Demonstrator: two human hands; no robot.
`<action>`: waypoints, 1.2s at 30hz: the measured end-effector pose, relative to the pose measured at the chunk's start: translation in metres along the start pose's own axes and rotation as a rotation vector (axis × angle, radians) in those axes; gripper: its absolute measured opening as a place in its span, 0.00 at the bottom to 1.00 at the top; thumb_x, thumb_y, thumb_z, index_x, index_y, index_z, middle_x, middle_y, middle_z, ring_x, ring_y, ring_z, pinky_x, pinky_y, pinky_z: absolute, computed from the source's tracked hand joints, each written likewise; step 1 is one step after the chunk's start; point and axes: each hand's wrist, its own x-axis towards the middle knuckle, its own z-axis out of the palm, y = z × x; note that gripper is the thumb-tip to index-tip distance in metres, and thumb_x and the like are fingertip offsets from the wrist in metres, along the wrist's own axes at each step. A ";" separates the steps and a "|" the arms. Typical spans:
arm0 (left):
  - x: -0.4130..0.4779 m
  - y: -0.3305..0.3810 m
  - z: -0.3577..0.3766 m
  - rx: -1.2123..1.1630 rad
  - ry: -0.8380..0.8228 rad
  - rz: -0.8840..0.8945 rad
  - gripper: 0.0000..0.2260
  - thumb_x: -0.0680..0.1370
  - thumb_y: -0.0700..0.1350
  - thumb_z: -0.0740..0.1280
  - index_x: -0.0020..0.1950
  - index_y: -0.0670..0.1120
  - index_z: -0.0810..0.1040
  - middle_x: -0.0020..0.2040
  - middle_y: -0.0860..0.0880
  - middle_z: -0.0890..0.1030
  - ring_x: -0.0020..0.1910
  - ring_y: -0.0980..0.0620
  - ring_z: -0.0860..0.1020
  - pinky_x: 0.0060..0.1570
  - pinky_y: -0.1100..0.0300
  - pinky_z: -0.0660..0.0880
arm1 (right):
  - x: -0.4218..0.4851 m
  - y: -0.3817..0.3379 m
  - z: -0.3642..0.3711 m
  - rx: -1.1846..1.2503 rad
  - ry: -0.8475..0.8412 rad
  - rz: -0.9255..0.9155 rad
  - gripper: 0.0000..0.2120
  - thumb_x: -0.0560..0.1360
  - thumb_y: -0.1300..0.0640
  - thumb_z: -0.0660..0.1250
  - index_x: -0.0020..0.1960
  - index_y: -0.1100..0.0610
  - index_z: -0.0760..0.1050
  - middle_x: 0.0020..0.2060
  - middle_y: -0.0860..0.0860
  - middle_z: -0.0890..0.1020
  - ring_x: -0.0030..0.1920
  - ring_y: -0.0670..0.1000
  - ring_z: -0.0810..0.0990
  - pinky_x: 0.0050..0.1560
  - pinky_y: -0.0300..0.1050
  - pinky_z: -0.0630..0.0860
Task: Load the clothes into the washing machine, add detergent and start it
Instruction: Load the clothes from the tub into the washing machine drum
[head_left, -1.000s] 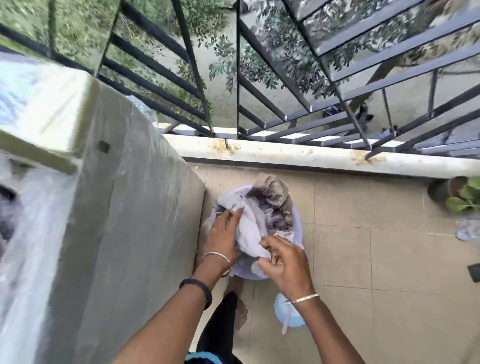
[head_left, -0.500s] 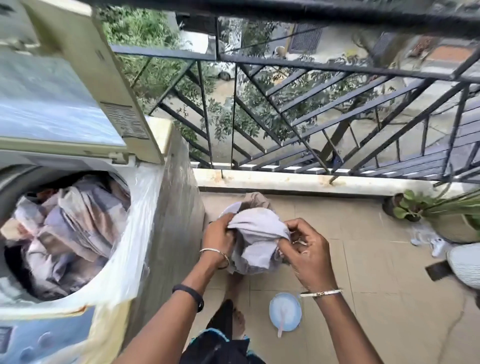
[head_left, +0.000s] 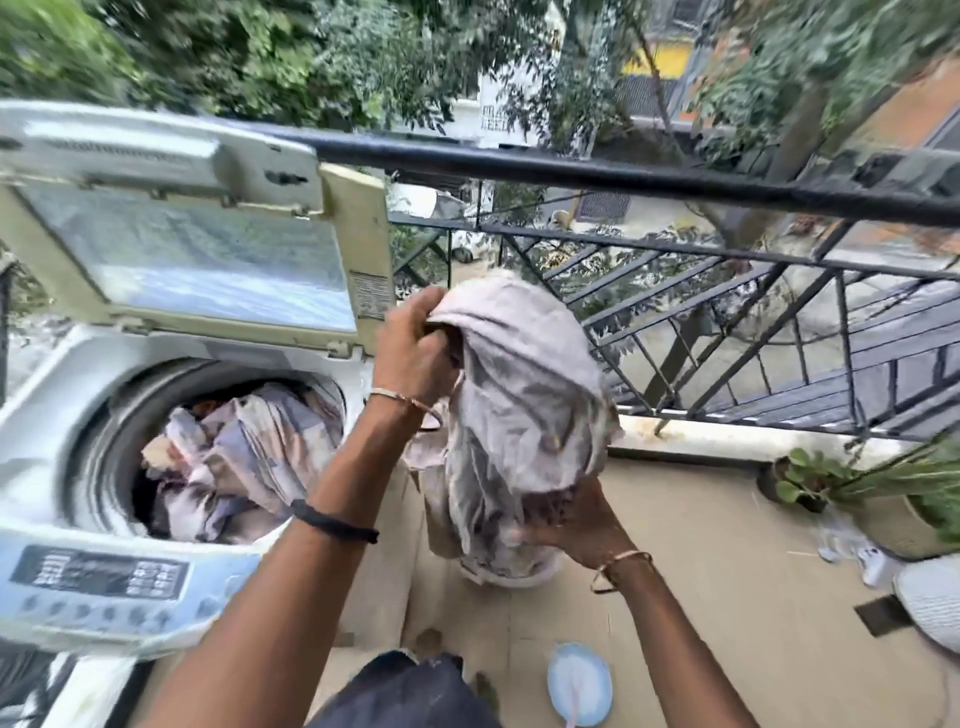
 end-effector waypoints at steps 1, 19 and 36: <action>0.003 0.015 -0.007 -0.051 0.004 0.023 0.13 0.61 0.34 0.54 0.36 0.44 0.76 0.31 0.46 0.74 0.32 0.52 0.71 0.31 0.55 0.71 | 0.004 0.000 0.011 -0.009 0.005 -0.001 0.53 0.49 0.46 0.86 0.68 0.53 0.66 0.62 0.50 0.76 0.62 0.35 0.75 0.61 0.35 0.74; 0.054 0.117 -0.280 -0.208 0.293 0.347 0.06 0.75 0.36 0.63 0.42 0.41 0.79 0.40 0.44 0.78 0.41 0.50 0.72 0.39 0.56 0.70 | 0.057 -0.229 0.126 0.059 0.581 -0.093 0.19 0.70 0.59 0.68 0.61 0.54 0.76 0.53 0.56 0.80 0.59 0.61 0.78 0.60 0.53 0.75; 0.084 0.009 -0.416 0.518 0.083 0.223 0.13 0.69 0.35 0.70 0.50 0.48 0.79 0.44 0.48 0.83 0.46 0.50 0.81 0.44 0.61 0.76 | 0.125 -0.298 0.282 0.534 0.394 -0.186 0.04 0.74 0.52 0.67 0.42 0.51 0.76 0.40 0.48 0.81 0.46 0.50 0.77 0.49 0.45 0.72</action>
